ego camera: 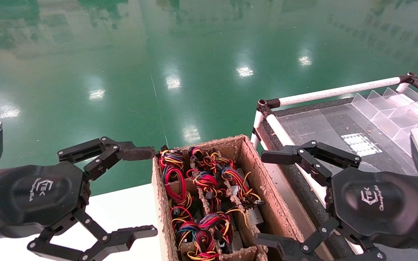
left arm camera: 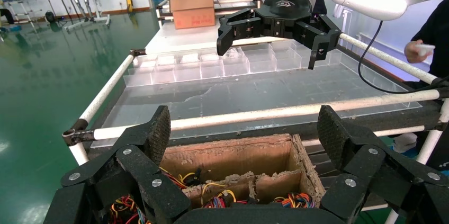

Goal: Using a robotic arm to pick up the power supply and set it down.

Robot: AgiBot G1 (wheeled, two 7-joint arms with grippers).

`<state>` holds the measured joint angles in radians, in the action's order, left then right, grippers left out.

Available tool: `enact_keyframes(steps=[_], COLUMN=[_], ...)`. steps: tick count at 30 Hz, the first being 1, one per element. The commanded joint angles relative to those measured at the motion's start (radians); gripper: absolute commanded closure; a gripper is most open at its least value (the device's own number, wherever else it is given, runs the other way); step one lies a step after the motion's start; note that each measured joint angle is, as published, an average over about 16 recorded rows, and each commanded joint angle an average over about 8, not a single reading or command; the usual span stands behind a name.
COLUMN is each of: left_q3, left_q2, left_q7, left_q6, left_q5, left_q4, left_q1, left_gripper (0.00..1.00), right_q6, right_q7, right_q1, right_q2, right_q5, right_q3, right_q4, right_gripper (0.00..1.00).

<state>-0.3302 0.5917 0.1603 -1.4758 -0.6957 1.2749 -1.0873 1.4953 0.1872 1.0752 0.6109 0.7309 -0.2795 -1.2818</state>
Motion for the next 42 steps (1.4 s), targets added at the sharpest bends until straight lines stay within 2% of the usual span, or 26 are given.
enact_keyframes(steps=[1,4,9,11,42], left_q3=[0.000,0.000,0.000,0.000,0.000], left_q2=[0.000,0.000,0.000,0.000,0.000], left_q7=[0.000,0.000,0.000,0.000,0.000], left_q6=[0.000,0.000,0.000,0.000,0.000], left_q5=[0.000,0.000,0.000,0.000,0.000], left_q4=[0.000,0.000,0.000,0.000,0.000], left_q1=[0.000,0.000,0.000,0.000,0.000], left_gripper=[0.00,0.27,0.89,1.00,1.00], right_q6=[0.000,0.000,0.000,0.000,0.000], right_q7=[0.000,0.000,0.000,0.000,0.000], right_q1=[0.000,0.000,0.000,0.000,0.000], right_q2=[0.000,0.000,0.000,0.000,0.000], right_q5=[0.000,0.000,0.000,0.000,0.000], right_q3=[0.000,0.000,0.000,0.000,0.000], right_q4=[0.000,0.000,0.000,0.000,0.000], right_gripper=[0.00,0.00,0.00,0.00,0.00])
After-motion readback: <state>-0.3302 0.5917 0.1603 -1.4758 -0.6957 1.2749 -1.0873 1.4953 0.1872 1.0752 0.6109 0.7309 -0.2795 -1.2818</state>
